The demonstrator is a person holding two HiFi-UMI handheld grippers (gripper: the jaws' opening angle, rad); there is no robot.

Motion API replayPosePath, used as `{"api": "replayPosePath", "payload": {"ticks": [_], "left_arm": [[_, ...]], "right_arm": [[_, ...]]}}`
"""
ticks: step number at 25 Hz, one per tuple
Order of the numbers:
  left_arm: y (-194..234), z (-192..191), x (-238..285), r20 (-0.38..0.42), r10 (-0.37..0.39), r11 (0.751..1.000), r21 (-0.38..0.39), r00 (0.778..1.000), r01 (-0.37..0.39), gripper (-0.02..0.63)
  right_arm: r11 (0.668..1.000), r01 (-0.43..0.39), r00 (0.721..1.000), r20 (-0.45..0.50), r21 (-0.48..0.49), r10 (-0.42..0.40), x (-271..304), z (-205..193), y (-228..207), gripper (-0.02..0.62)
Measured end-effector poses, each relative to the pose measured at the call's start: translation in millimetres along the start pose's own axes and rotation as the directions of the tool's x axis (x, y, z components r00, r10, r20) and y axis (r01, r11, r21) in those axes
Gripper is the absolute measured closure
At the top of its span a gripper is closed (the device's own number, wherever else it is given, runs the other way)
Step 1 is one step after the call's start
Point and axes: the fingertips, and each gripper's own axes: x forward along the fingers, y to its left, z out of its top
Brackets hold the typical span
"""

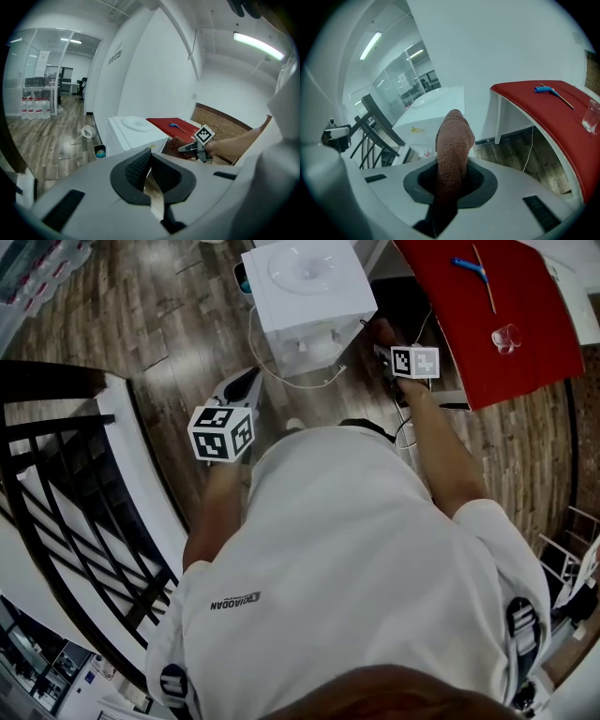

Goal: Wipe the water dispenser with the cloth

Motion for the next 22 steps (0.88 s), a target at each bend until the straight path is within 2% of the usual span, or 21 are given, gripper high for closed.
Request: {"api": "replayPosePath", "payload": {"ticks": [5, 10, 14, 19, 22], "left_arm": [[-23, 5, 12, -0.01, -0.032, 0.999, 0.041, 0.999, 0.032, 0.61], [-64, 0, 19, -0.048, -0.082, 0.995, 0.048, 0.995, 0.085, 0.609], [-91, -16, 14, -0.093, -0.094, 0.993, 0.064, 0.991, 0.1, 0.611], [-103, -31, -7, -0.139, -0.061, 0.992, 0.101, 0.988, 0.076, 0.609], [-96, -23, -23, -0.109, -0.044, 0.996, 0.071, 0.993, 0.052, 0.609]], "right_arm": [[0.995, -0.075, 0.992, 0.107, 0.071, 0.067, -35, -2, 6, 0.545], [0.972, -0.169, 0.965, 0.228, 0.163, 0.13, -79, -10, 11, 0.545], [0.964, -0.23, 0.943, 0.276, 0.133, 0.187, -109, -26, 37, 0.545], [0.938, -0.332, 0.905, 0.314, 0.104, 0.285, -118, -35, 85, 0.545], [0.929, -0.365, 0.89, 0.315, 0.056, 0.33, -109, -35, 117, 0.545]]}}
